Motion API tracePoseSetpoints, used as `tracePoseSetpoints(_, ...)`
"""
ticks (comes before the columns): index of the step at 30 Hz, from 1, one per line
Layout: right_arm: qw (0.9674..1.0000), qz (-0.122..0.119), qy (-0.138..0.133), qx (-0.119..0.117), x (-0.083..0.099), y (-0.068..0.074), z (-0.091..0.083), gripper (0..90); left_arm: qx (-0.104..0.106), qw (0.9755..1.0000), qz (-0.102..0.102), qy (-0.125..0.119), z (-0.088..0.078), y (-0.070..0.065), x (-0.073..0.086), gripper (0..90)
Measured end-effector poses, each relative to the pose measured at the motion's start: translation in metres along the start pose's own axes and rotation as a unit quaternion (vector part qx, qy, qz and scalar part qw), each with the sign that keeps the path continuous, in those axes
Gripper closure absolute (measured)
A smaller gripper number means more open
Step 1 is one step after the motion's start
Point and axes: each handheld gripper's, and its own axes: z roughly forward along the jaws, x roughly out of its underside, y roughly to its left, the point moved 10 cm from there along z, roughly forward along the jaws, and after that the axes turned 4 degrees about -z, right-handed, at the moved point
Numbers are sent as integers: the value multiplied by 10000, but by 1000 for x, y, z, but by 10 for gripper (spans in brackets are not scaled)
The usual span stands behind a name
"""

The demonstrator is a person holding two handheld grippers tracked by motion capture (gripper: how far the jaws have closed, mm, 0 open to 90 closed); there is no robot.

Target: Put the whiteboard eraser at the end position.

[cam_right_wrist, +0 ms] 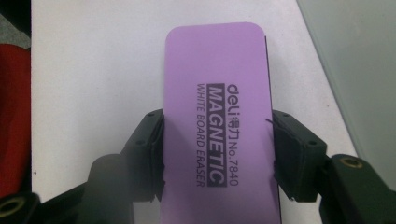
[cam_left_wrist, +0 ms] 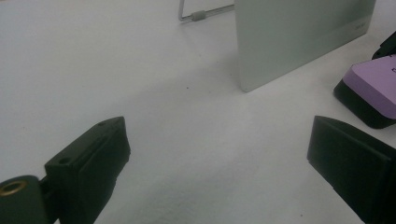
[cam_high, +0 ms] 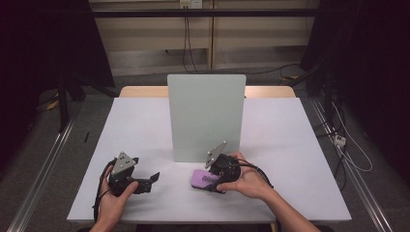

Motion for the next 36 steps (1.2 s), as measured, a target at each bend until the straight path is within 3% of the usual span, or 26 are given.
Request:
tracePoseSetpoints(26,9997,207,-156,-31,1,-2,1,388,7,10000,93,-31,-2,1,-1,55)
tracePoseSetpoints(31,9995,257,-167,-58,1,-2,2,289,20,10000,83,-30,-2,0,0,55)
tracePoseSetpoints(34,9995,256,-164,36,1,-3,2,170,9,10000,90,-23,-2,1,-1,55)
tracePoseSetpoints(36,9994,257,-205,126,-1,-5,2,142,13,10000,83,-26,-2,1,-1,55)
